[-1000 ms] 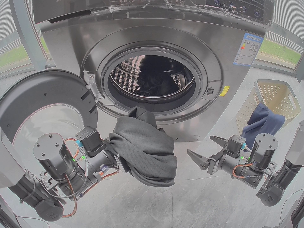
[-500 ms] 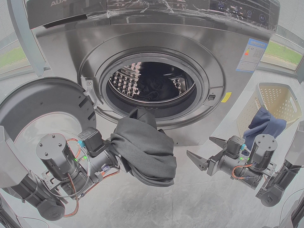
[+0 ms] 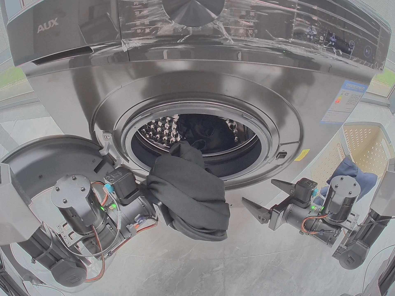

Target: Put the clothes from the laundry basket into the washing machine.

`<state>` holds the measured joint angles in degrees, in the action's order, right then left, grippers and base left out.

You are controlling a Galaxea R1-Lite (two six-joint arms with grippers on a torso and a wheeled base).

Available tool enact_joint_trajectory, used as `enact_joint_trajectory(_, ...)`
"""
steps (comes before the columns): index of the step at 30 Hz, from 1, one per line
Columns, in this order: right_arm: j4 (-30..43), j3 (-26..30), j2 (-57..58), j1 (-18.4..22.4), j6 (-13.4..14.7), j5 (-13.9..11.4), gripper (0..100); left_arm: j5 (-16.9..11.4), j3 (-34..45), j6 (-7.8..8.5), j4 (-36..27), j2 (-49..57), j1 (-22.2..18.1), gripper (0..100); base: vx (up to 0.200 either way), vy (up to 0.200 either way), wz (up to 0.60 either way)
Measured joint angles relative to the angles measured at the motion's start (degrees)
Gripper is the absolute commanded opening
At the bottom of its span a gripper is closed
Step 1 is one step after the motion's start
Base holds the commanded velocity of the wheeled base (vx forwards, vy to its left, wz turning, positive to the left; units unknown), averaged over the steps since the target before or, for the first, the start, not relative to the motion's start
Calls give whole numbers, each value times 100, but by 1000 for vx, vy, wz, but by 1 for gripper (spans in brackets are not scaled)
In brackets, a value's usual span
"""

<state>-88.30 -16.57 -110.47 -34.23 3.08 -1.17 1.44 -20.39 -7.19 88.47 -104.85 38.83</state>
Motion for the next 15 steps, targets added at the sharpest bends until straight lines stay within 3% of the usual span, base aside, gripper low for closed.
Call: enact_joint_trajectory(15, 0, 12, 5, -71, 9, 0, 100, 4, -9, 13, 0, -118, 15, 0, 0, 0, 0)
